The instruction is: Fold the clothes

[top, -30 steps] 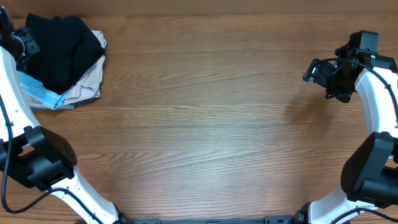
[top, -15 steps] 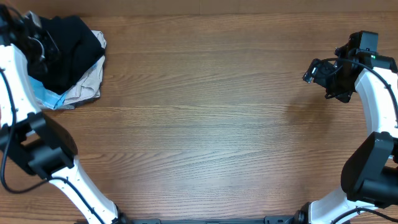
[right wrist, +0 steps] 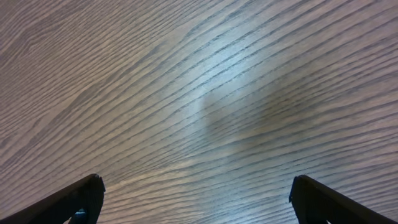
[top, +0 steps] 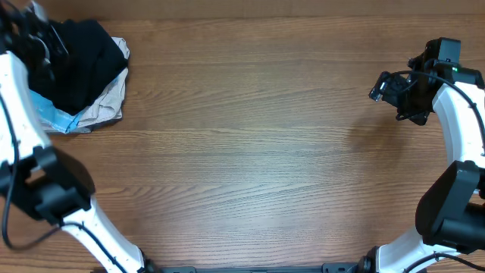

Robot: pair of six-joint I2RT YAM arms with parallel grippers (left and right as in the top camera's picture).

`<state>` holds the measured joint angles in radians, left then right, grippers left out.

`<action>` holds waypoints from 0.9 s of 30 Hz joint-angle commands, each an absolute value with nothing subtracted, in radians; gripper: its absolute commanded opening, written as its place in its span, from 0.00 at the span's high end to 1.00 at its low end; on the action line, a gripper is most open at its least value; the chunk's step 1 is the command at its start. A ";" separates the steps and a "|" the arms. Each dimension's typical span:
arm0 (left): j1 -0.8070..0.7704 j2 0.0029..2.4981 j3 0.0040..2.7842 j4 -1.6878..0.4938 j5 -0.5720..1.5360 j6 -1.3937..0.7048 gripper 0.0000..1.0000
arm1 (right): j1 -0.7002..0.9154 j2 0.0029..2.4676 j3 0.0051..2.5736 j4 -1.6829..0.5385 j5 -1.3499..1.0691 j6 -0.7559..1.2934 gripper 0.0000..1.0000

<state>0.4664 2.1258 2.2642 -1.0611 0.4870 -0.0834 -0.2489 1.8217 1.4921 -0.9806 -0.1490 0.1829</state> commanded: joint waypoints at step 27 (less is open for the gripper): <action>0.463 1.879 2.325 -1.093 0.479 -0.158 0.00 | -0.236 1.703 1.505 -0.975 -0.141 0.186 0.00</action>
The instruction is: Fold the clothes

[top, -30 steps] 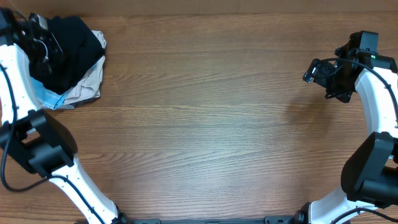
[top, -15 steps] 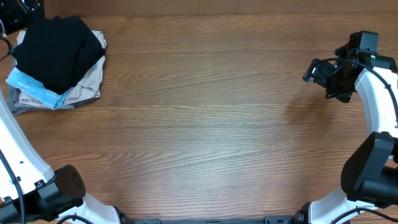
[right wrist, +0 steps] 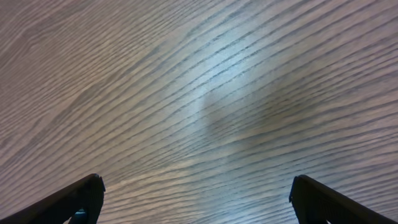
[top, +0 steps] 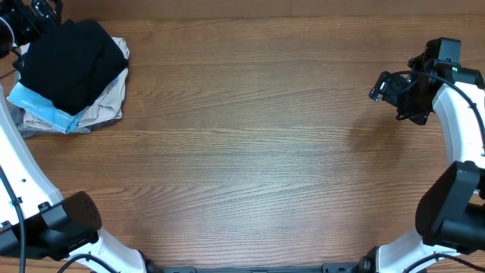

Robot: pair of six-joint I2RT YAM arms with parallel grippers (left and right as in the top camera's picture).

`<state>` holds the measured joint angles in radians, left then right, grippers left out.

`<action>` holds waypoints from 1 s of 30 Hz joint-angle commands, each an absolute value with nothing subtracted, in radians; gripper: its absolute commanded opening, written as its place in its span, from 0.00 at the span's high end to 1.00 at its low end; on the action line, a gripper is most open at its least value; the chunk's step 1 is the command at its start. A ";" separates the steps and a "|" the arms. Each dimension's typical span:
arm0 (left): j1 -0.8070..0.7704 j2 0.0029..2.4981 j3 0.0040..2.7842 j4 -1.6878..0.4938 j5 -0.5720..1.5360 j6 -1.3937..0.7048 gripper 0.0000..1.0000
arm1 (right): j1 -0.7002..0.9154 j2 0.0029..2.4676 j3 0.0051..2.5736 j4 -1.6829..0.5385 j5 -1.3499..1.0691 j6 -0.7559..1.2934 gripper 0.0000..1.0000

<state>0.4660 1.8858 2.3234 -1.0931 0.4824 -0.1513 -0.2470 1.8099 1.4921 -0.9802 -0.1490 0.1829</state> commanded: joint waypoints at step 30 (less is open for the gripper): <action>0.463 1.879 2.325 -1.094 0.479 -0.158 0.00 | 0.216 0.214 1.235 -1.001 -0.001 0.157 0.00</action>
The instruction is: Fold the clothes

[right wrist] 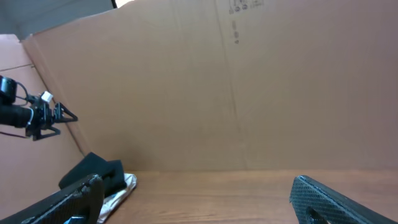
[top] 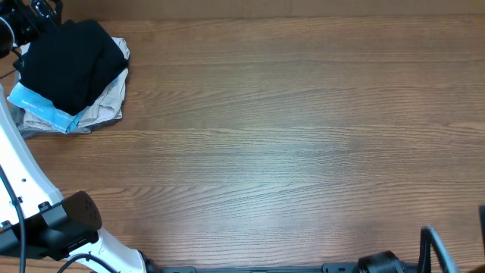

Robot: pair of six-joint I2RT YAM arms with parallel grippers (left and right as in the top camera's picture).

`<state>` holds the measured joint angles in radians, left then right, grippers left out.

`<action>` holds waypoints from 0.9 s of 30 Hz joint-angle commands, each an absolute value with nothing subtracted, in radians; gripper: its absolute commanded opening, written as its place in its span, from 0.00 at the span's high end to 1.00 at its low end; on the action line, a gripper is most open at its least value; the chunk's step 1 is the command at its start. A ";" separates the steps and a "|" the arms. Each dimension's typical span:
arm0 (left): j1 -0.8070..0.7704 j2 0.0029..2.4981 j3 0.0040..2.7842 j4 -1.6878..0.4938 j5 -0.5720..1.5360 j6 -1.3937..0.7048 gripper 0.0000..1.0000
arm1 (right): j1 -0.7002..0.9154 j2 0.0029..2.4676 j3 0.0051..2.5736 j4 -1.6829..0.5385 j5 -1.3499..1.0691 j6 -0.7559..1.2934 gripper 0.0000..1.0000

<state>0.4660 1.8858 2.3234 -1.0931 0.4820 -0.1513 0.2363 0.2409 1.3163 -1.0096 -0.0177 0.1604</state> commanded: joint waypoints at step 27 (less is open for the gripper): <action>0.463 1.879 2.325 -1.096 0.479 -0.158 0.00 | 0.111 0.030 0.070 0.126 -0.001 0.311 0.00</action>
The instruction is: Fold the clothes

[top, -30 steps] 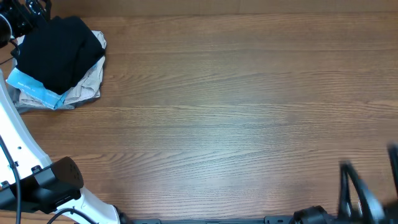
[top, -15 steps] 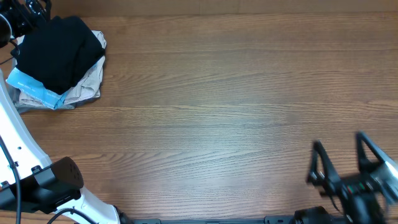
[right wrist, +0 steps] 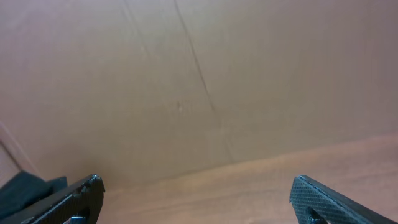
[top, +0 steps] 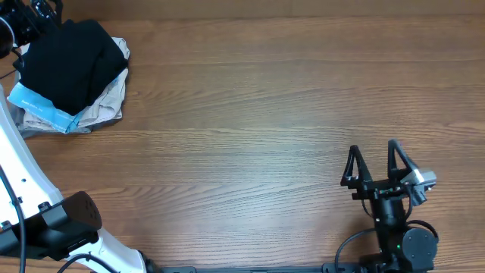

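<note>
A pile of clothes lies at the table's far left: a folded black garment [top: 70, 61] on top of a beige one [top: 102, 110] and a light blue one [top: 38, 102]. My left gripper [top: 34, 11] sits at the far-left corner just beyond the pile; its jaws are too cut off to read. My right gripper [top: 373, 161] stands open and empty near the front right, pointing toward the far side. In the right wrist view the right gripper [right wrist: 196, 199] faces the wall, with the black garment [right wrist: 22, 186] at lower left.
A brown cardboard wall [right wrist: 205, 81] runs along the table's far edge. The wooden table [top: 250, 129] stretches bare between the pile and my right arm. My left arm's white links [top: 19, 159] run down the left edge.
My right arm, only a sliver at the bottom right edge before, now stands at the front right with its open gripper over the table. The pile and left arm have not moved.
First my left gripper was over the black garment on the pile while my right gripper hung open at the far right, facing down. Then the left gripper was off the pile at the corner. Later the right arm had withdrawn, and now it rests front right.
</note>
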Robot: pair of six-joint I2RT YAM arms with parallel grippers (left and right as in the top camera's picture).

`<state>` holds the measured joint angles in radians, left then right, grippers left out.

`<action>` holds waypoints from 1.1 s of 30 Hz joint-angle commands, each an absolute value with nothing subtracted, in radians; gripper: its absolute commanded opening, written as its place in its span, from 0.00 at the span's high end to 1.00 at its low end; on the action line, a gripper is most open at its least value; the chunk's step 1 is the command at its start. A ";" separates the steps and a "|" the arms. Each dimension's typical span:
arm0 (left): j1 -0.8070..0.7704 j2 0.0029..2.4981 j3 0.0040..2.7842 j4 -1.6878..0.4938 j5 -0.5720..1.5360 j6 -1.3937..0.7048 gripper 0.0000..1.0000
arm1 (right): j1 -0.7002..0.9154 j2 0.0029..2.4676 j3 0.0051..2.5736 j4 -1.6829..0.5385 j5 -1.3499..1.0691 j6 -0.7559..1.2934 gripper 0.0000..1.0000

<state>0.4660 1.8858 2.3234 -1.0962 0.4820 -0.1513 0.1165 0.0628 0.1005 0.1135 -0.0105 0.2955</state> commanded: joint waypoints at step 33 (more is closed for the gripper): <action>0.463 1.879 2.325 -1.096 0.479 -0.158 0.00 | 0.111 0.004 0.008 -0.084 -0.001 0.163 0.00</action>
<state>0.4660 1.8858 2.3234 -1.0962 0.4824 -0.1513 0.1165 0.0147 0.0185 -0.0895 -0.0101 0.1741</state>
